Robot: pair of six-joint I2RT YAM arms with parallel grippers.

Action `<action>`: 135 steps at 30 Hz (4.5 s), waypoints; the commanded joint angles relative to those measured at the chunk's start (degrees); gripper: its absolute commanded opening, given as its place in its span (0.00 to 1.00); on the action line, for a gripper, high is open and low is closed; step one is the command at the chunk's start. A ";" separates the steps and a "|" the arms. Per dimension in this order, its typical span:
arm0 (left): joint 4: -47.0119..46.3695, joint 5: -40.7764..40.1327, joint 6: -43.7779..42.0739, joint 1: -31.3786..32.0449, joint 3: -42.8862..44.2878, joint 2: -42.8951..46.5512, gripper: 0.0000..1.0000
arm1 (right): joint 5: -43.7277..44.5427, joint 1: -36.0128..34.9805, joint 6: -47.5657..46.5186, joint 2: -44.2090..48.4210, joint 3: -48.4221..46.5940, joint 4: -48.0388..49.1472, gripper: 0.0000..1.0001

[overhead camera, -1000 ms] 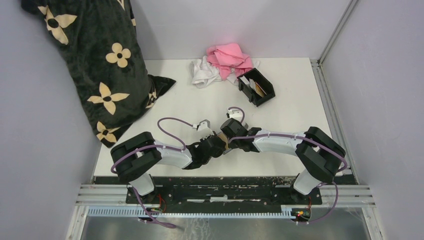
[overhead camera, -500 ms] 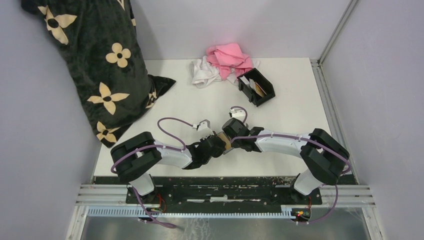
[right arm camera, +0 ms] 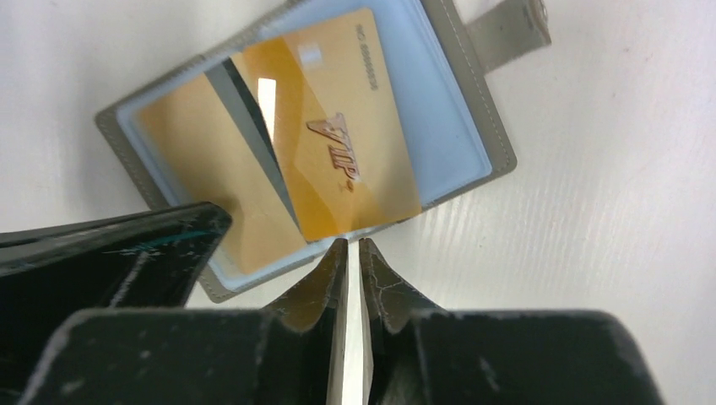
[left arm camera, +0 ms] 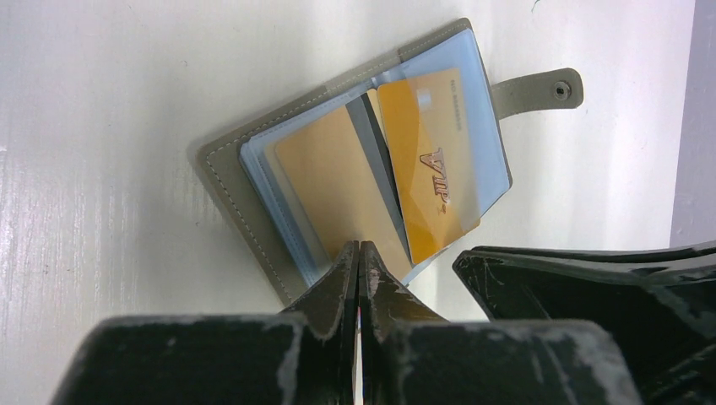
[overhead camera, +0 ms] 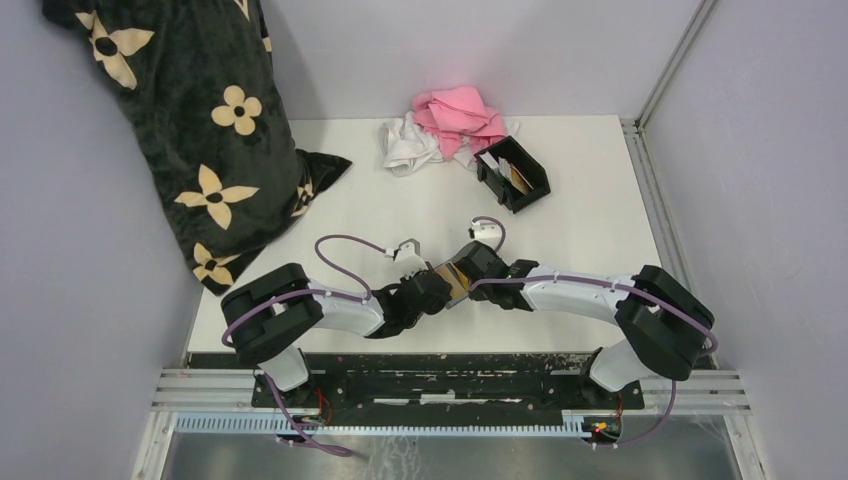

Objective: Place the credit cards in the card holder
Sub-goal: Insert the credit card into the card holder.

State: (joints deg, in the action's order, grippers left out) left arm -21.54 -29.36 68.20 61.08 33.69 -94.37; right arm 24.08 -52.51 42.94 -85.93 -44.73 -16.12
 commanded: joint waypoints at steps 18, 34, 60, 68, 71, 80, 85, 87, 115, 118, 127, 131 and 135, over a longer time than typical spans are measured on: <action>7.74 0.83 0.37 -0.96 -0.91 -2.85 0.03 | 1.76 -0.43 1.30 -1.45 0.56 2.67 0.11; 7.58 1.24 0.70 -0.95 -1.14 -3.54 0.03 | 4.03 0.18 -0.03 -2.66 -1.26 1.88 0.11; 6.95 1.59 1.39 -0.96 -2.15 -3.81 0.03 | 7.15 1.71 -0.79 -3.22 -2.77 0.18 0.10; 6.24 1.77 1.56 -0.95 -2.55 -3.81 0.03 | 5.53 0.90 -2.25 0.62 -2.65 -0.33 0.19; 5.53 2.02 1.60 -0.90 -2.95 -3.89 0.03 | 4.37 0.29 -2.25 -0.09 -3.69 -0.44 0.23; 2.09 3.57 1.09 -1.40 -4.81 -3.30 0.03 | 2.94 -1.99 -1.85 -4.43 -6.64 -0.06 0.31; 1.47 4.11 1.00 -1.56 -5.10 -3.44 0.03 | 3.22 -2.42 -2.25 -6.35 -8.08 -1.07 0.34; 1.33 4.22 0.89 -1.61 -5.05 -3.45 0.03 | 3.45 -2.75 -2.38 -7.01 -8.47 -1.39 0.35; 0.36 5.50 1.82 -2.19 -5.17 -5.49 0.03 | 17.33 -6.31 -3.64 -9.88 -9.20 -9.58 0.35; 0.44 5.41 1.72 -2.18 -5.07 -5.50 0.03 | 17.99 -6.33 -3.58 -10.13 -9.17 -10.21 0.35; 1.37 5.67 0.67 -2.70 -4.81 -4.99 0.03 | 14.34 -6.26 2.52 -0.25 -2.27 -3.82 0.35; 0.33 7.00 0.64 -3.01 -5.12 -5.63 0.03 | 11.28 -6.33 10.46 5.20 4.19 3.22 0.34; -1.38 8.60 1.24 -3.23 -5.52 -6.59 0.03 | 9.11 -6.34 17.57 9.19 12.01 15.19 0.33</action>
State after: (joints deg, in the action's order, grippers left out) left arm -32.42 -23.33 70.65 58.28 30.55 -97.17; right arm 35.70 -58.52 50.92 -80.34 -38.54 -14.06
